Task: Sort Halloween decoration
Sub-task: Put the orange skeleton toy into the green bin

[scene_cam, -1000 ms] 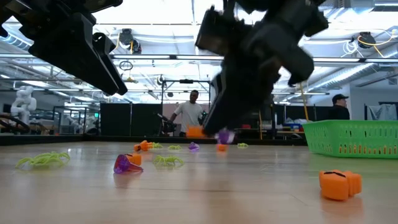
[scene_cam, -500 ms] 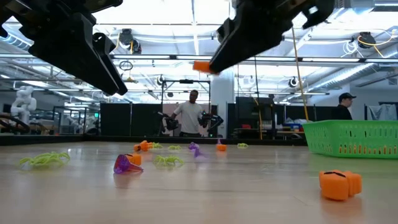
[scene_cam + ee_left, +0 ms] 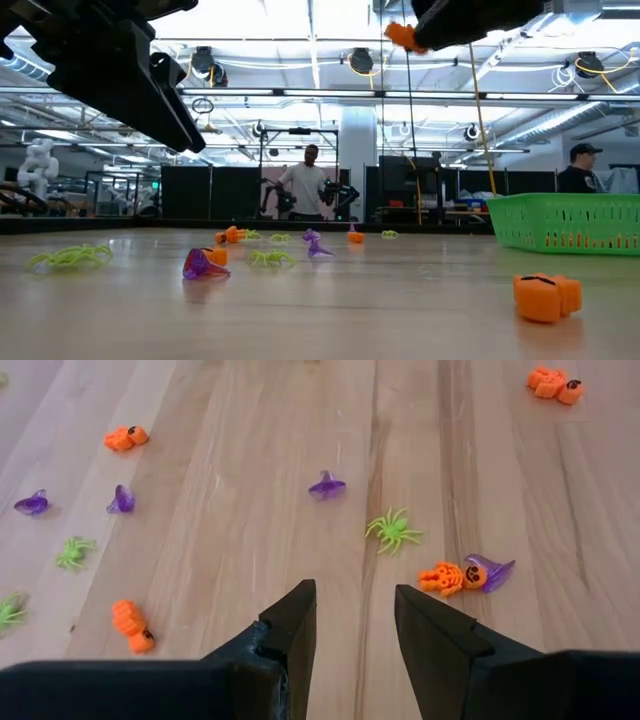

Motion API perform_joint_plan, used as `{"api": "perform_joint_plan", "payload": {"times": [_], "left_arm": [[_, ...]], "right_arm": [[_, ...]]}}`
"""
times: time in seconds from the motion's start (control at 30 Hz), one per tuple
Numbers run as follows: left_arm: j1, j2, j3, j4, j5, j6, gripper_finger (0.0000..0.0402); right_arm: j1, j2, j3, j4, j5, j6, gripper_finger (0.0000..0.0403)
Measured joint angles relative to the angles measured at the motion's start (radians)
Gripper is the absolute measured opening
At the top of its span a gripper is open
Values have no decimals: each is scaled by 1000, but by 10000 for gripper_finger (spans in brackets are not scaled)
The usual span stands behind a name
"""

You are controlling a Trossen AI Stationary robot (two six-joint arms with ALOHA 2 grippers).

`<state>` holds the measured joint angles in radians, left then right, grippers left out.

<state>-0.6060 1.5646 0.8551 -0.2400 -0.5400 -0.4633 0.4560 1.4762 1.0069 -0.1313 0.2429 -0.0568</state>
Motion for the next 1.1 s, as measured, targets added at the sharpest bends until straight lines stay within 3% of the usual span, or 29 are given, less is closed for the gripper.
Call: {"api": "perform_joint_plan", "payload": {"times": [0.17, 0.3, 0.57, 0.8, 1.1], "left_arm": [[0, 0, 0, 35, -13, 1, 137], [1, 0, 1, 59, -14, 20, 137], [3, 0, 1, 78, -14, 33, 137], [3, 0, 1, 126, -14, 34, 137], [3, 0, 1, 160, -14, 53, 137]], "right_arm": [[9, -38, -191, 392, -5, -68, 18], [-15, -47, -246, 542, -4, -104, 18], [-36, -46, -254, 634, -4, -107, 22], [-37, 22, -253, 817, -9, -112, 21], [-45, 40, -253, 827, -8, -114, 22]]}}
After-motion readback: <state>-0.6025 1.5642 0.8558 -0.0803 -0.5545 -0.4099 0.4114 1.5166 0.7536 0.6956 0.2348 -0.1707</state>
